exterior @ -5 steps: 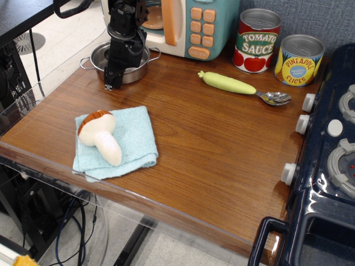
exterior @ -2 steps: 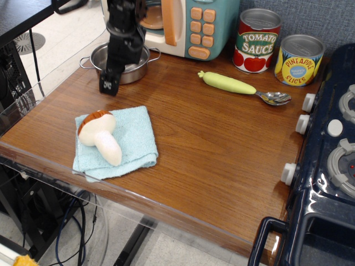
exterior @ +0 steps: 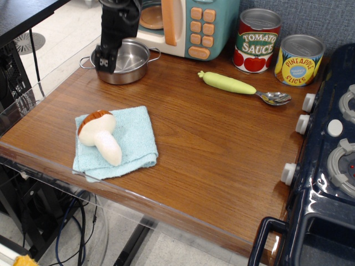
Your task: Pick up and move the pot to the top left hand corner of the table.
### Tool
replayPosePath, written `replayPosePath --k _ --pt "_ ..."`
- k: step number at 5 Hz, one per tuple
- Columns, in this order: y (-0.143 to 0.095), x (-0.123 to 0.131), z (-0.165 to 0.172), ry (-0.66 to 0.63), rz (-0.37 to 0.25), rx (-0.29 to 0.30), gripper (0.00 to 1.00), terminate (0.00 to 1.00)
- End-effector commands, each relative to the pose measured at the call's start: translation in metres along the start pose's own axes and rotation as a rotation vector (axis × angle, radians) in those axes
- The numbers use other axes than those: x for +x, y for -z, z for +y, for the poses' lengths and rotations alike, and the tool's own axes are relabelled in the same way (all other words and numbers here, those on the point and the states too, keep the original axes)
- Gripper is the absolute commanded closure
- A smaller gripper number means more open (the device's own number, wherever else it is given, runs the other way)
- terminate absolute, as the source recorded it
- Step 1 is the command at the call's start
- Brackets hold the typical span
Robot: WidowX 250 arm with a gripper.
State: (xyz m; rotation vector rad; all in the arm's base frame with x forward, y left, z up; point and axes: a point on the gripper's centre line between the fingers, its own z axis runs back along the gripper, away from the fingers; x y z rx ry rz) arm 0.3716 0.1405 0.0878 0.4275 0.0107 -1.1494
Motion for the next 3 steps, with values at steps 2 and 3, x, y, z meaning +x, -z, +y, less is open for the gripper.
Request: replayPosePath --k 2,3 --pt "-0.0241 -0.0095 0.0012 -0.015 -0.005 0.069 0.00 0.00" --pt "-0.0241 -0.0095 0.0012 -0.015 -0.005 0.069 0.00 1.00"
